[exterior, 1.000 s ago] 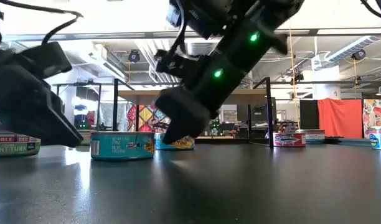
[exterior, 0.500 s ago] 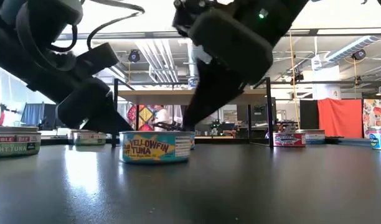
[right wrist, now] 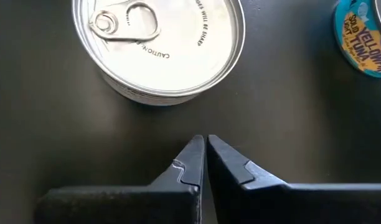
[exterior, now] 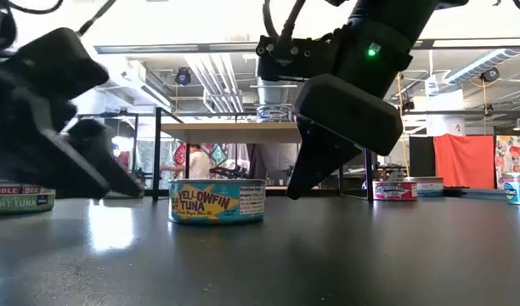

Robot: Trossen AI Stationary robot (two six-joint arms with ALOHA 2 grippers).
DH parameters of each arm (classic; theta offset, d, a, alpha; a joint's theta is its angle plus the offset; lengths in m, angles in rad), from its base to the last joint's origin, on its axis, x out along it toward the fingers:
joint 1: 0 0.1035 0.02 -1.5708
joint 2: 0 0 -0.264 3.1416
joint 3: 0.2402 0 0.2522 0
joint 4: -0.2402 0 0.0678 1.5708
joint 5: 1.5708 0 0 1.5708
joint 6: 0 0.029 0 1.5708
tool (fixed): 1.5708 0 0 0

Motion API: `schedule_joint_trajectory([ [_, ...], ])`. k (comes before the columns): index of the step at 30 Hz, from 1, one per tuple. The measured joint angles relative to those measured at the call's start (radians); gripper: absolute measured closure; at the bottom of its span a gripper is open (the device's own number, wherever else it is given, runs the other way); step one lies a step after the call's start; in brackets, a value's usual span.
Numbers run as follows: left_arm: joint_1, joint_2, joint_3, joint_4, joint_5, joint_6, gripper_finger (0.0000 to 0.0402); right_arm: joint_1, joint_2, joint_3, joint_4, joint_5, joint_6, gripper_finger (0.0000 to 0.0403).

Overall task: Stack canned seafood by type on shelf
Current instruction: Put the bottom blue yellow tuna can on the shelf

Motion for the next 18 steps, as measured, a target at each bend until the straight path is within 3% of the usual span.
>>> schedule_joint_trajectory([
  [3, 0.048, 0.031, -0.011, 0.091, 0.055, 0.059, 0.0045, 0.0, 0.0, 0.0, 0.005, -0.001, 0.0, 0.039],
  [10, 0.081, 0.196, 0.0, 0.314, 0.043, 0.171, 0.0035, -0.006, 0.001, -0.004, 0.031, -0.002, -0.008, 0.039],
  [18, 0.114, 0.292, 0.06, 0.344, 0.046, 0.232, 0.0034, -0.015, 0.036, -0.005, 0.103, -0.086, -0.092, 0.039],
])
